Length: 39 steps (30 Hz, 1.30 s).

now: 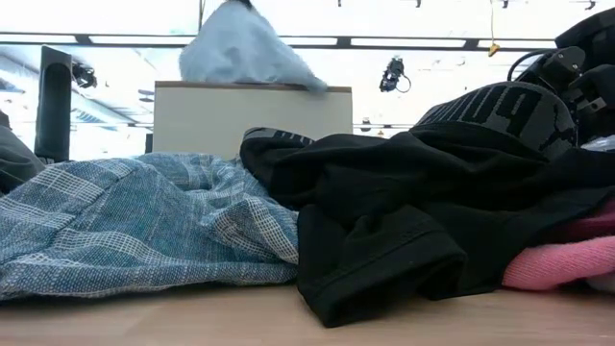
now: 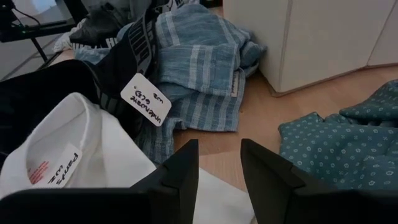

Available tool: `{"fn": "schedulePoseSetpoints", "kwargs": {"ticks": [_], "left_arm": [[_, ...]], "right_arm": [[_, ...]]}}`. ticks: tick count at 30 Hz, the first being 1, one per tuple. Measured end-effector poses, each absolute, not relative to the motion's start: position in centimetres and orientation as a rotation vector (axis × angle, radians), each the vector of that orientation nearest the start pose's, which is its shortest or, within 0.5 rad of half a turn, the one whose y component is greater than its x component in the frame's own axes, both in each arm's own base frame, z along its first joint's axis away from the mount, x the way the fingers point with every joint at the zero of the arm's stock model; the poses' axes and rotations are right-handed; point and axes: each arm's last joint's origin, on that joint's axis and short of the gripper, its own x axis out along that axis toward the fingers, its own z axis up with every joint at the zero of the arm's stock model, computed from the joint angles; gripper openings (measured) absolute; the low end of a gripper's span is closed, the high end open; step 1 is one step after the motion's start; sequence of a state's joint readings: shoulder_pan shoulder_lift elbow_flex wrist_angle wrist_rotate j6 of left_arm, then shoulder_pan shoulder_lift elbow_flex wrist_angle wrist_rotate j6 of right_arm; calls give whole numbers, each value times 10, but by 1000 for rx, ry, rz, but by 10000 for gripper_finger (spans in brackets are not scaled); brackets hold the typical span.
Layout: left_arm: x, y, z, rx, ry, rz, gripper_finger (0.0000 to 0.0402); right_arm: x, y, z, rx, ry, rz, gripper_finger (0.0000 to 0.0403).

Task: Sort clothes
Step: Put the blue polo shirt into the white laundry organizer, then put the white underwear into the white laundry organizer

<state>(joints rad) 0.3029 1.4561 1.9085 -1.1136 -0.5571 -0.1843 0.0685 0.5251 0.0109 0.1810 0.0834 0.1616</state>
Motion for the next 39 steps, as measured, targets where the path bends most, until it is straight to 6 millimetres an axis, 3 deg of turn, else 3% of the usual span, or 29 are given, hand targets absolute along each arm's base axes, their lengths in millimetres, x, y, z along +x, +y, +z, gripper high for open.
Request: {"fn": "schedulePoseSetpoints", "kwargs": {"ticks": [9, 14, 24, 29, 32, 35, 39], "left_arm": [[286, 129, 387, -233, 701, 768, 2], [300, 142, 342, -275, 801, 771, 7], [305, 165, 287, -501, 933, 769, 112], [309, 174, 273, -560, 970, 716, 150], [309, 173, 276, -538, 971, 698, 155], [307, 171, 292, -510, 927, 682, 155], [298, 165, 329, -475, 823, 671, 154]], "right_arm": [[126, 6, 137, 135, 325, -41, 123], [126, 6, 136, 135, 325, -41, 122], [126, 6, 137, 135, 323, -41, 122], [126, 6, 137, 135, 323, -41, 123], [126, 6, 137, 135, 322, -41, 122], [126, 6, 137, 135, 322, -41, 122], [126, 6, 137, 135, 322, -41, 123]]}}
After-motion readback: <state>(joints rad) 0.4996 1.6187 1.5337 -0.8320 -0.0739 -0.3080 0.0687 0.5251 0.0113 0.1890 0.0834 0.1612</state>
